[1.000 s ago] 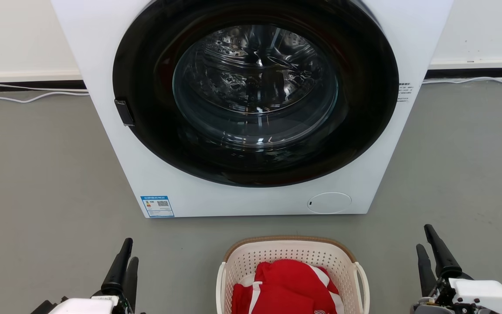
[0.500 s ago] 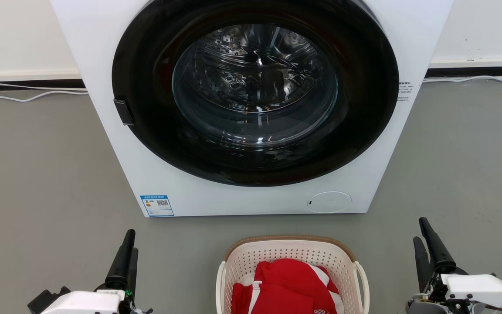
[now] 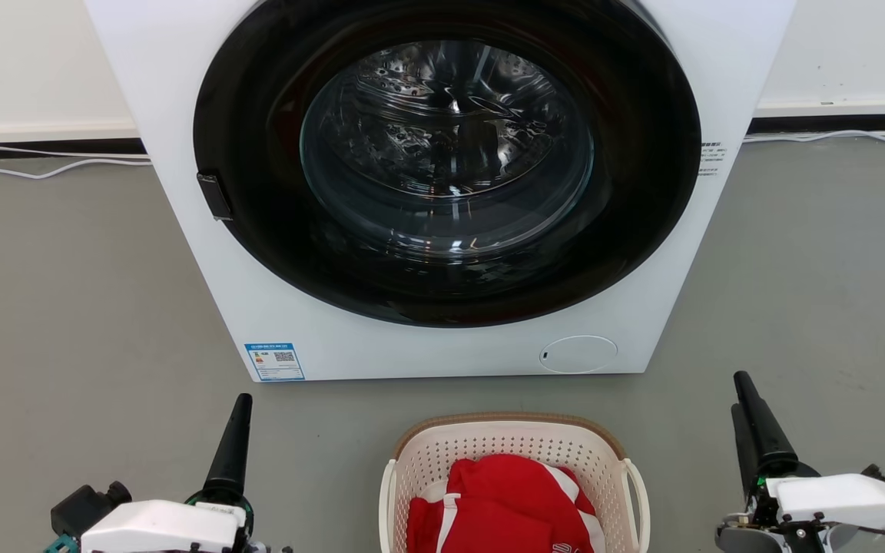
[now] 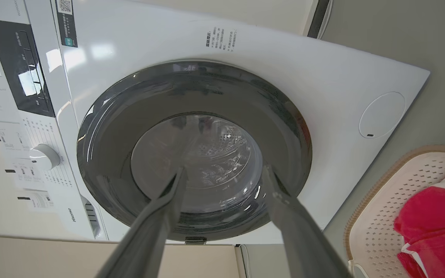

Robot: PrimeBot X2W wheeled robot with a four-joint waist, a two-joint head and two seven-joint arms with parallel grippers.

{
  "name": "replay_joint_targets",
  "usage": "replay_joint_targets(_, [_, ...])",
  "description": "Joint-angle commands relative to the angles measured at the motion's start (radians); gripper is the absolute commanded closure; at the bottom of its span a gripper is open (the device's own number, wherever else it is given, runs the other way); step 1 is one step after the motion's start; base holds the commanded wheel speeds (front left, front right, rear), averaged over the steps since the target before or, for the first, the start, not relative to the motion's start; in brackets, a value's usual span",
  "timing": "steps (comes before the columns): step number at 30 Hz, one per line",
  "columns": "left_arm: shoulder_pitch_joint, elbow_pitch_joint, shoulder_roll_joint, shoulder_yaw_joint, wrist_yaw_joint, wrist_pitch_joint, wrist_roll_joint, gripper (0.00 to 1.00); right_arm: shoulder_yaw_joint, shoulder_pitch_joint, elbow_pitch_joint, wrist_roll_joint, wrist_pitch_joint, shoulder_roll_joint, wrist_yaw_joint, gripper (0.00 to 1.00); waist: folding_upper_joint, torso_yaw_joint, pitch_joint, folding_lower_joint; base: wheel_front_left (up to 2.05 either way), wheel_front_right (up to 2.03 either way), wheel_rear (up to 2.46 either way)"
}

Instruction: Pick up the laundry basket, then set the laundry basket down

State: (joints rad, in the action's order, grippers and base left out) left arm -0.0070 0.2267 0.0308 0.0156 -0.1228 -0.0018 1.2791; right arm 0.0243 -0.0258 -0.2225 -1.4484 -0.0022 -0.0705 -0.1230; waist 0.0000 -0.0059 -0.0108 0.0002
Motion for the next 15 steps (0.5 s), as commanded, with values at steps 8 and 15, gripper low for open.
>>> replay_joint_targets(8, [-0.048,-0.056,0.007,-0.011,0.002,-0.031,-0.168,0.0,-0.038,-0.054,0.054,0.16,-0.034,-0.037,-0.003,0.0,0.0,-0.003,-0.001,-0.0002,0.0,0.0,0.0])
replay_joint_targets(15, [-0.049,-0.072,0.008,-0.027,0.027,-0.052,-0.295,0.0,-0.029,-0.054,0.058,0.353,-0.055,-0.035,-0.003,0.0,0.0,-0.005,-0.002,-0.0002,0.0,0.0,0.0])
